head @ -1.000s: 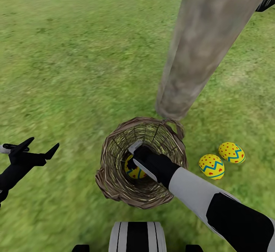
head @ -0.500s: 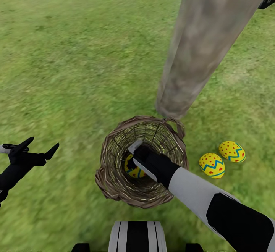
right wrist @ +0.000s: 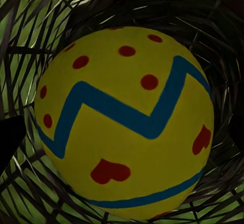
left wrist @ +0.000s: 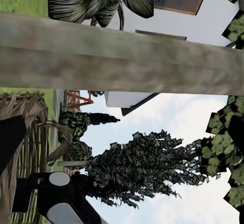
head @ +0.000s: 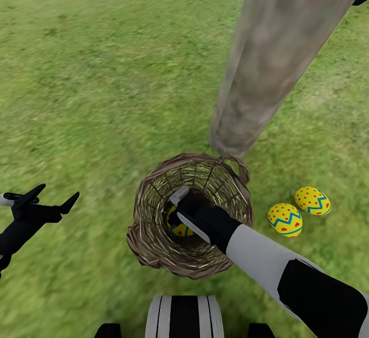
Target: Take the three Easter eggs out of the wicker basket on the lawn in the garden, then place them on the lawn next to a single tree (choose any tree) so that all three eggs are next to the same tree and none are left in the basket.
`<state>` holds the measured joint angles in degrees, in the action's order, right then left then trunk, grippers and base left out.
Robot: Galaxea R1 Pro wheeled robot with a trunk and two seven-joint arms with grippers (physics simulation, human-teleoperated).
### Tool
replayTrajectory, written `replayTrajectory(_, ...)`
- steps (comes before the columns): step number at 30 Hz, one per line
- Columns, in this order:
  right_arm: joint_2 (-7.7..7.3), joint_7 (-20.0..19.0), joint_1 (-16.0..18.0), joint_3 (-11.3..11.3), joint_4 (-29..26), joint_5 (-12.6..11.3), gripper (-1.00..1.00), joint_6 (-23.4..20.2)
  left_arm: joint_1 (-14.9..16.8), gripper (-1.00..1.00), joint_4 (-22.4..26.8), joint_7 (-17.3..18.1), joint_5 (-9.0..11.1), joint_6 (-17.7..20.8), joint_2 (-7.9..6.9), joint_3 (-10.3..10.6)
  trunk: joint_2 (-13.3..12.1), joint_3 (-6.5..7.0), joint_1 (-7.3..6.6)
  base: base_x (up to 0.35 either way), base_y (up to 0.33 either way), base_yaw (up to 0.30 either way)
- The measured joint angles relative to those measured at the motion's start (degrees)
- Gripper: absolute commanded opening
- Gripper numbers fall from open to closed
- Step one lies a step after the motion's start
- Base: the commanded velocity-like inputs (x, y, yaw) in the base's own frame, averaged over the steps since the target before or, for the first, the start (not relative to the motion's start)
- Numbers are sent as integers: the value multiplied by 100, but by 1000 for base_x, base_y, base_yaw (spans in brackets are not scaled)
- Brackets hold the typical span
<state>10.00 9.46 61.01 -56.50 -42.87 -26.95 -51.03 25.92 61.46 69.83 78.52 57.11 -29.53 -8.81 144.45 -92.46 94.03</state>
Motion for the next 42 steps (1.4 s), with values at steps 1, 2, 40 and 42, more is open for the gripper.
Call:
replayTrajectory(1,0,3,-3,0,0,-5,100,1,0,100,-1,0,-3,-1,1,0,1,-22,3,0,0,0)
replayTrajectory(2,0,3,-2,0,0,-4,100,1,0,100,1,0,-3,-1,-1,0,2,-44,6,0,0,0)
replayTrajectory(40,0,44,-1,167,89,-21,100,-37,0,100,15,0,-13,0,2,3,15,-244,28,0,0,0)
replayTrajectory(42,0,40,-3,167,88,-22,100,-37,0,100,12,0,-7,0,6,7,15,-244,28,0,0,0)
